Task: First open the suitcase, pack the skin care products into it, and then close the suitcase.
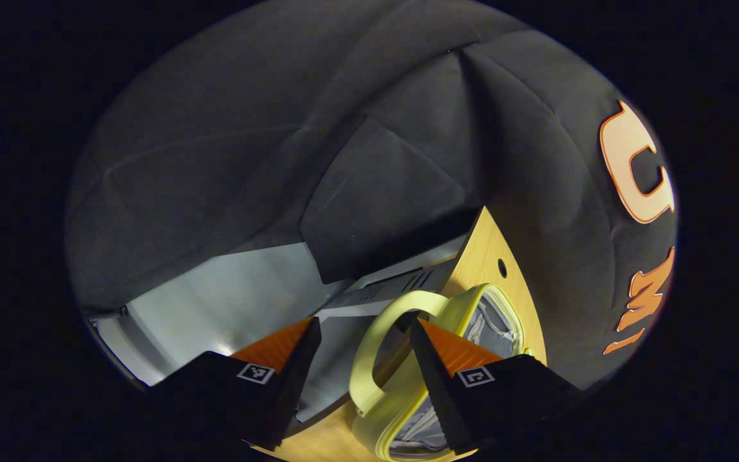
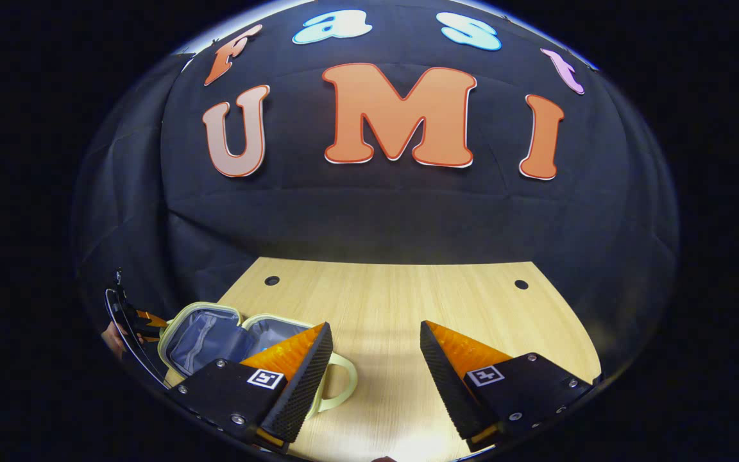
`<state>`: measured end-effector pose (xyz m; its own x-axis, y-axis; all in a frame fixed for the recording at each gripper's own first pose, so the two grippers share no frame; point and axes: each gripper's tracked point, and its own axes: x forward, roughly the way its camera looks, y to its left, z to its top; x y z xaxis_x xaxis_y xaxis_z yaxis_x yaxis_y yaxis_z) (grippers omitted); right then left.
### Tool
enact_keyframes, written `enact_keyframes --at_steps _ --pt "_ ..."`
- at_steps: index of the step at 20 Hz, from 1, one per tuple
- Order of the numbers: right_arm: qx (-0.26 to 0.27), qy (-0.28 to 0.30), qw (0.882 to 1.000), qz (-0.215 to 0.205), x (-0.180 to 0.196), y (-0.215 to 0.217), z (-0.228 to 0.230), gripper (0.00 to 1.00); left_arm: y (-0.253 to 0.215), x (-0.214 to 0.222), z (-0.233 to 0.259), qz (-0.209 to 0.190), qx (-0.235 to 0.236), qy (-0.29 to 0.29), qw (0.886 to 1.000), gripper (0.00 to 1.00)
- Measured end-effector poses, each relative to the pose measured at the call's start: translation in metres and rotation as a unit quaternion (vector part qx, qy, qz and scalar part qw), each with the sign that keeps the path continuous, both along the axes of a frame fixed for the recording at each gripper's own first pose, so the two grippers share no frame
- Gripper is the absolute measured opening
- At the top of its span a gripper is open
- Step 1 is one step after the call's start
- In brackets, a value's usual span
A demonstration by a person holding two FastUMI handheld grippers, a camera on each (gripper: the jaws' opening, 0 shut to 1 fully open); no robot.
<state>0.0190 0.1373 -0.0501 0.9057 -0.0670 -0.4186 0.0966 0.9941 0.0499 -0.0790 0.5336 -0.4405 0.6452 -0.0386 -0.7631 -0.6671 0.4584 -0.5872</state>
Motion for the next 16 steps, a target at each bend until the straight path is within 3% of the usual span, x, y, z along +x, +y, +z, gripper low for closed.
enact_keyframes --at_steps 4,6,7,16 --pt "-0.013 0.001 1.0 -0.011 -0.01 -0.016 -0.004 0.88 -0.013 0.003 -0.023 -0.033 -0.013 0.044 0.998 0.21" --pt "-0.021 -0.003 1.0 -0.014 -0.016 -0.023 -0.003 0.89 -0.016 0.007 -0.008 -0.052 0.009 0.025 0.998 0.23" --pt "-0.025 -0.004 1.0 -0.015 -0.019 -0.028 -0.004 0.88 -0.018 0.004 0.007 -0.072 0.018 0.015 0.997 0.12" --pt "0.007 -0.021 1.0 0.005 -0.004 -0.035 -0.011 0.89 -0.024 0.02 0.123 -0.136 0.156 -0.056 0.977 0.12"
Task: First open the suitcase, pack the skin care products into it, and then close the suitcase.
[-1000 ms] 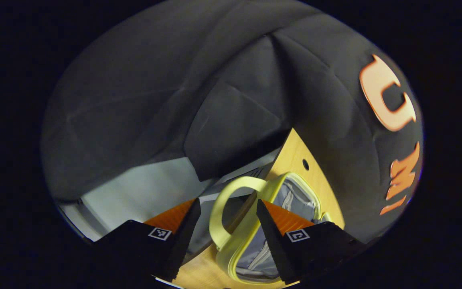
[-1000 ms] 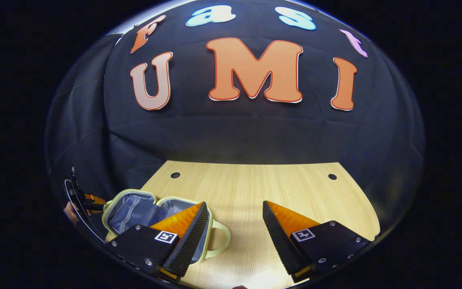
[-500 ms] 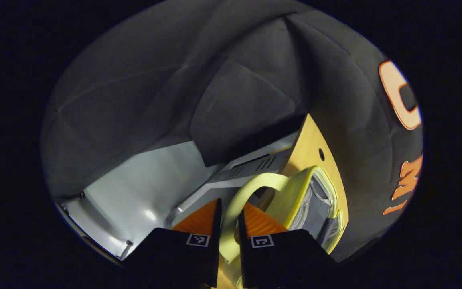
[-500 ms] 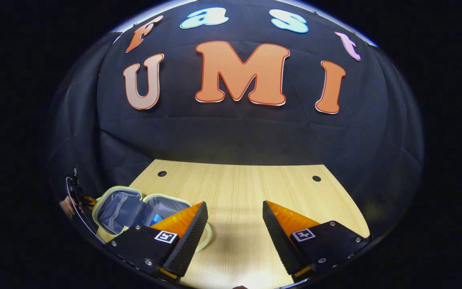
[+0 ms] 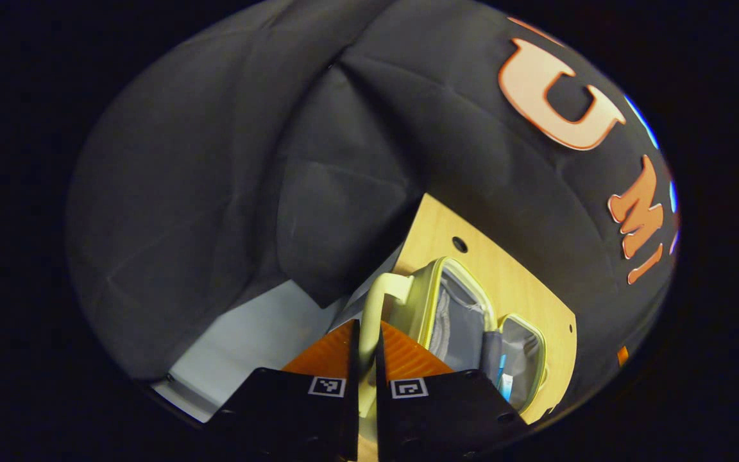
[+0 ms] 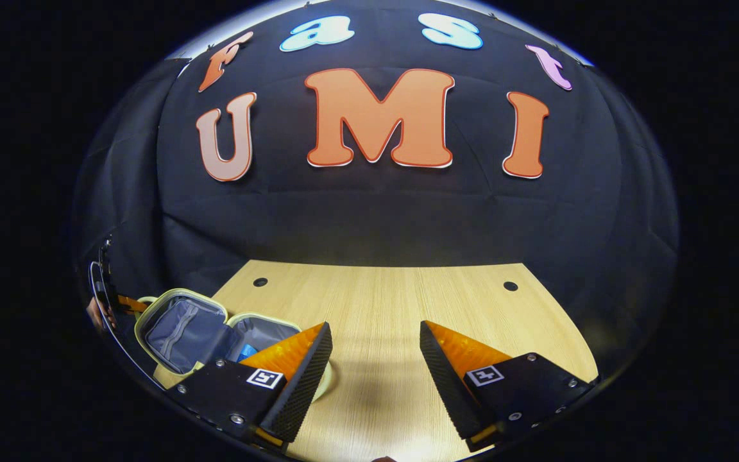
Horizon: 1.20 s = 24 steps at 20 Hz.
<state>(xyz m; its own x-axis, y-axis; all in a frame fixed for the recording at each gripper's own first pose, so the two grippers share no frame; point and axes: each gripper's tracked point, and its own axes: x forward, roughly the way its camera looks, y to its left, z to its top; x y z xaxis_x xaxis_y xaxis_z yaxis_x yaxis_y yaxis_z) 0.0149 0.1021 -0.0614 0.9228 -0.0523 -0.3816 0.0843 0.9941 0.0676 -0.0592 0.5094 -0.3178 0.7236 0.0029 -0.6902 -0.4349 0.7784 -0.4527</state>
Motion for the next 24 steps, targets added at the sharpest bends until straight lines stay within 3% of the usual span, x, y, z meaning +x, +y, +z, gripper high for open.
enact_keyframes --at_steps 5,10,19,24 --pt "0.016 -0.008 1.0 0.019 0.003 -0.005 -0.01 0.88 -0.033 0.011 0.078 -0.034 0.062 -0.049 0.996 0.11" --pt "0.024 -0.02 0.998 0.05 0.002 -0.018 -0.004 0.88 -0.081 0.021 0.135 -0.042 0.081 -0.089 0.992 0.11" --pt "0.041 -0.034 0.995 0.089 -0.001 -0.057 -0.009 0.88 -0.184 0.032 0.196 -0.067 0.093 -0.126 0.985 0.11" --pt "0.046 -0.037 0.993 0.099 -0.006 -0.082 -0.016 0.88 -0.235 0.048 0.197 -0.089 0.099 -0.131 0.982 0.11"
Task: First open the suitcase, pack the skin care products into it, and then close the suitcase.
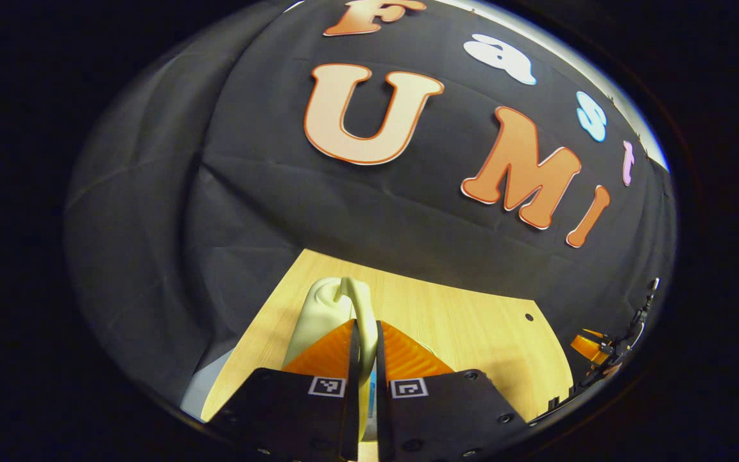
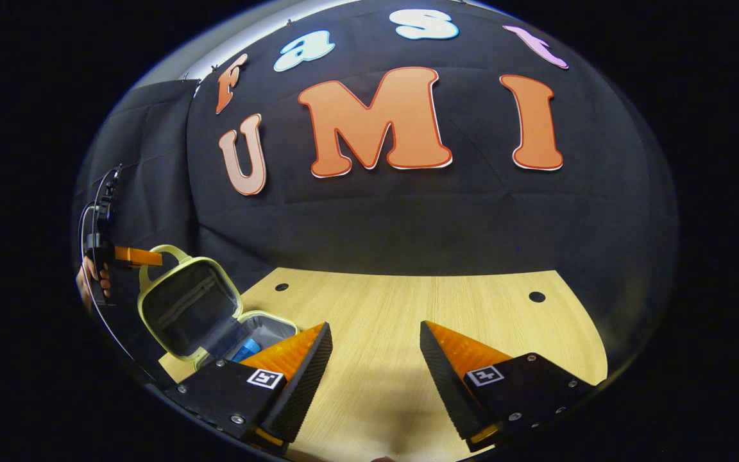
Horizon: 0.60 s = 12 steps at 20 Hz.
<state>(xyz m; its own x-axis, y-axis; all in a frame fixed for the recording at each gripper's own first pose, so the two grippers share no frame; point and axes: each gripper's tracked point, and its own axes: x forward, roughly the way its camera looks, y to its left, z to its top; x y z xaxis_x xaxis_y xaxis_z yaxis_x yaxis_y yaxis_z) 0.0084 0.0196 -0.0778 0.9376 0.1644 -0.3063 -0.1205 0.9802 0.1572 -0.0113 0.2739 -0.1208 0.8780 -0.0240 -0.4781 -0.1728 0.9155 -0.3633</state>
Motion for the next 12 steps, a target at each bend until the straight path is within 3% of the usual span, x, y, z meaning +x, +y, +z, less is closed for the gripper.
enact_keyframes --at_steps 7,12 --pt "0.004 -0.001 1.0 0.02 -0.014 -0.041 -0.011 0.89 -0.09 0.007 0.0 -0.016 -0.015 -0.005 1.0 0.11" --pt "0.011 -0.001 0.999 0.034 -0.021 -0.074 -0.017 0.88 -0.166 0.009 -0.022 -0.033 -0.05 0.005 0.998 0.11"
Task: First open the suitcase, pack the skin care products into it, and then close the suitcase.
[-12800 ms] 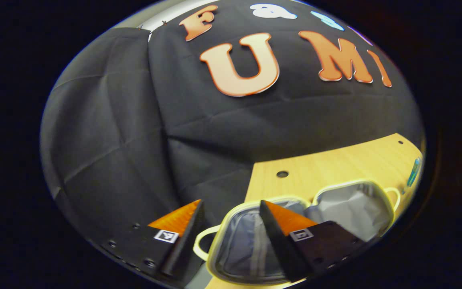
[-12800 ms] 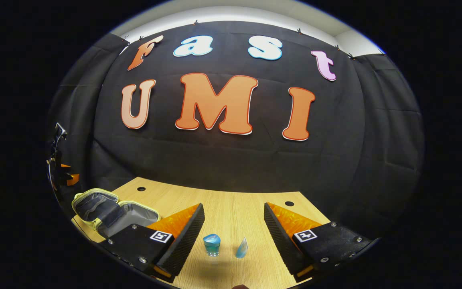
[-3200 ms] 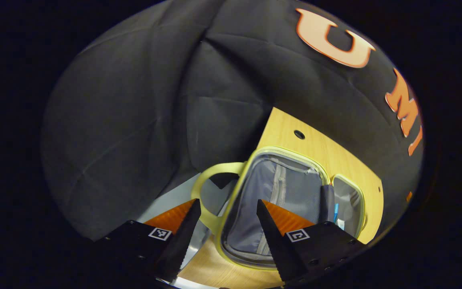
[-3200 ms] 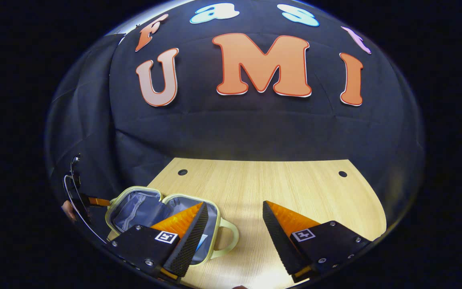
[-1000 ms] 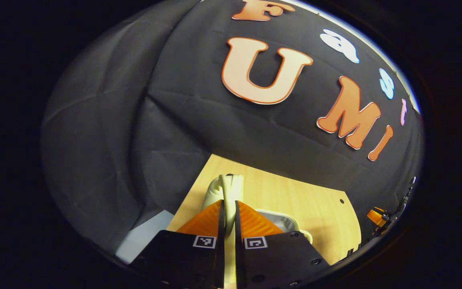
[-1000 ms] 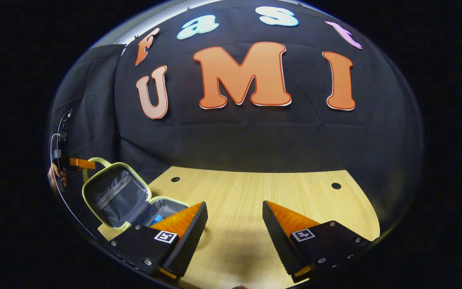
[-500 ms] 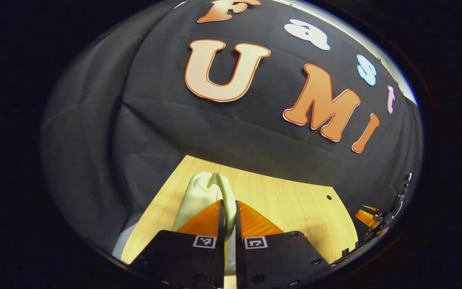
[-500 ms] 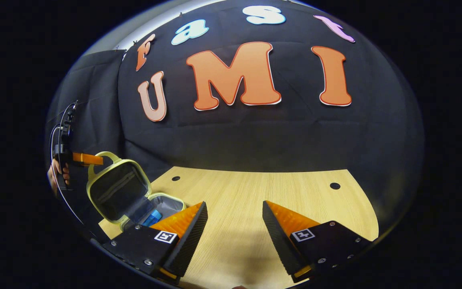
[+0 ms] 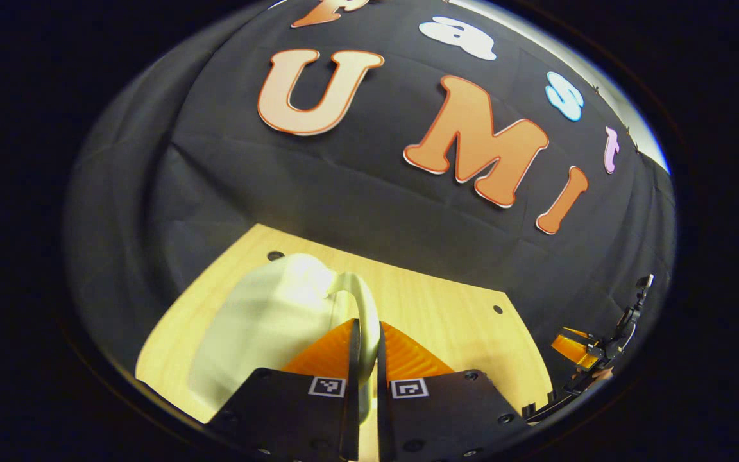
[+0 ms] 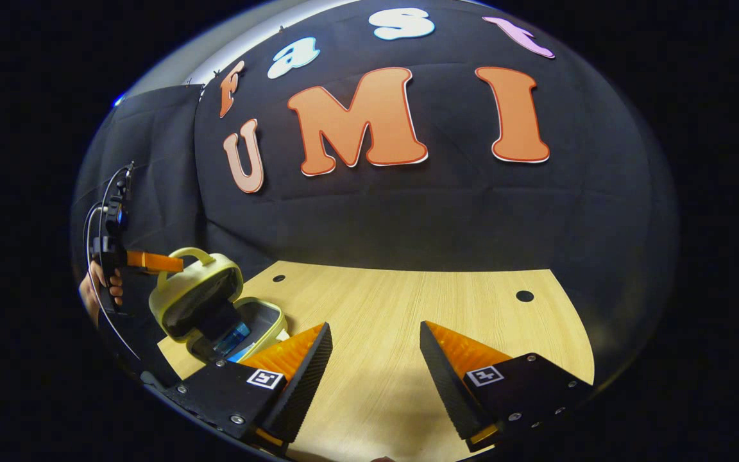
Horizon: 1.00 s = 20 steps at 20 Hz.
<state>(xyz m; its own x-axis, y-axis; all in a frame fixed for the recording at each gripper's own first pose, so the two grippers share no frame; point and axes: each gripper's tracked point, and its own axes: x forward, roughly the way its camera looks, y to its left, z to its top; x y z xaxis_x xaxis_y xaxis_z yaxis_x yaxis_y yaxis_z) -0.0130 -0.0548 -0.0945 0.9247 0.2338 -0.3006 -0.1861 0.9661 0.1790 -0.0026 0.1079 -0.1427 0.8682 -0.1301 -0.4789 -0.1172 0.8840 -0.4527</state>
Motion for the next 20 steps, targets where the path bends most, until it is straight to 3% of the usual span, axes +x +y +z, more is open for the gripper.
enact_keyframes --at_steps 6,17,19,20 --pt "-0.002 0.003 1.0 0.009 -0.012 -0.023 -0.013 0.88 -0.075 0.014 -0.067 -0.037 -0.014 0.049 0.998 0.12" --pt "-0.003 0.002 1.0 0.015 -0.03 -0.012 -0.018 0.88 -0.135 0.013 -0.132 -0.096 0.048 0.094 0.99 0.11" --pt "-0.007 -0.005 1.0 0.012 -0.031 -0.008 -0.013 0.88 -0.151 0.009 -0.119 -0.101 0.05 0.073 0.991 0.27" --pt "-0.01 -0.012 1.0 0.006 -0.031 -0.007 -0.007 0.88 -0.156 0.011 -0.108 -0.102 0.053 0.06 0.992 0.29"
